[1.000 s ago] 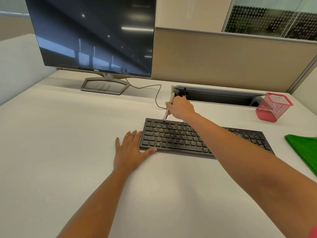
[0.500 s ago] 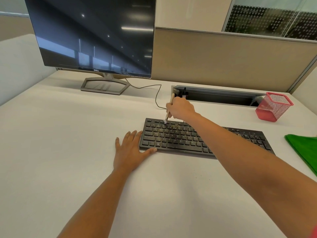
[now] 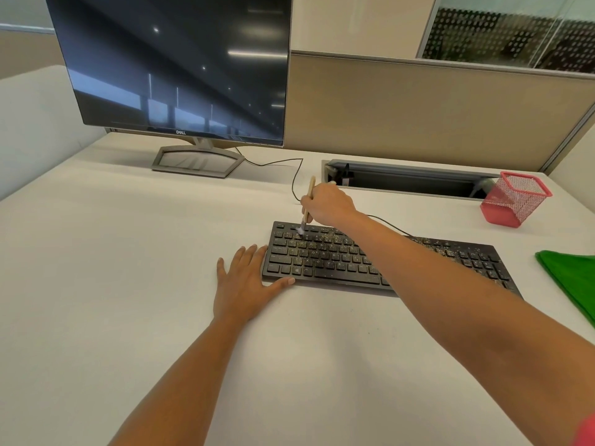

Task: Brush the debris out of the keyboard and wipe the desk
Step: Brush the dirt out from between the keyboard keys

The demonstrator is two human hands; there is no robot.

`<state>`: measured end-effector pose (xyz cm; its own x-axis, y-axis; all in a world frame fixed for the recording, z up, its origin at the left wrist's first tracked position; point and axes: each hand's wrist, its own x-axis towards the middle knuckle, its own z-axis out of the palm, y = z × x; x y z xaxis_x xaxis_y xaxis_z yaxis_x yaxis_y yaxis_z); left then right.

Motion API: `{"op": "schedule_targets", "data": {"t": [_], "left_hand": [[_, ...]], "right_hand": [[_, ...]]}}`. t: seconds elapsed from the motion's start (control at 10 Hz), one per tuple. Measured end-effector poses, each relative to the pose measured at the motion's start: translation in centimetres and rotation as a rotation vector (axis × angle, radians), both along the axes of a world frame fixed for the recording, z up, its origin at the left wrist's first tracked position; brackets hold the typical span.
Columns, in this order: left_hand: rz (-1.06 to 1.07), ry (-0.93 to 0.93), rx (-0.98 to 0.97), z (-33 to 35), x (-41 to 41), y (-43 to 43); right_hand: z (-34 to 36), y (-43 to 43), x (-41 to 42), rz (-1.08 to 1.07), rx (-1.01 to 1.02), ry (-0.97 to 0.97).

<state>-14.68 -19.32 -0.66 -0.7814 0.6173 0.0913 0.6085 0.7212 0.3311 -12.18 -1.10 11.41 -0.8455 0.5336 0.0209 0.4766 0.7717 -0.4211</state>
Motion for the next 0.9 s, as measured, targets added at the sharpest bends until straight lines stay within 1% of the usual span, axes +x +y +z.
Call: {"op": "schedule_targets", "data": {"t": [0.1,0.2,0.3,0.4,0.5,0.6,0.7,0.8,0.9], "left_hand": [[0.0,0.0,-0.005,0.0,0.0,0.0],[0.002,0.002,-0.002,0.1,0.1,0.0],[0.003,0.002,-0.007,0.1,0.1,0.0],[0.003,0.005,-0.011,0.1,0.0,0.0],[0.004,-0.003,-0.007,0.1,0.1,0.0],[0.005,-0.005,0.001,0.2,0.1,0.0],[0.002,-0.01,-0.01,0.2,0.2,0.0],[0.002,-0.005,-0.007,0.2,0.2,0.0],[0.003,-0.005,-0.005,0.2,0.2,0.0]], "right_hand": [[0.3,0.1,-0.1,-0.043,0.016,0.051],[-0.1,0.2,-0.1,-0.032,-0.086,0.106],[-0.6,0.5,0.2,0.028,-0.189,0.065],[-0.2,0.9,1.1,0.048,0.018,-0.041],[0.7,1.2,1.6,0.073,0.221,-0.097],[1.4,1.4,1.7,0.051,0.325,-0.135],[1.5,1.6,1.8,0.004,0.339,-0.069],[1.1,2.0,1.6,-0.04,0.17,0.022],[0.5,2.1,1.7,-0.053,0.069,0.008]]}}
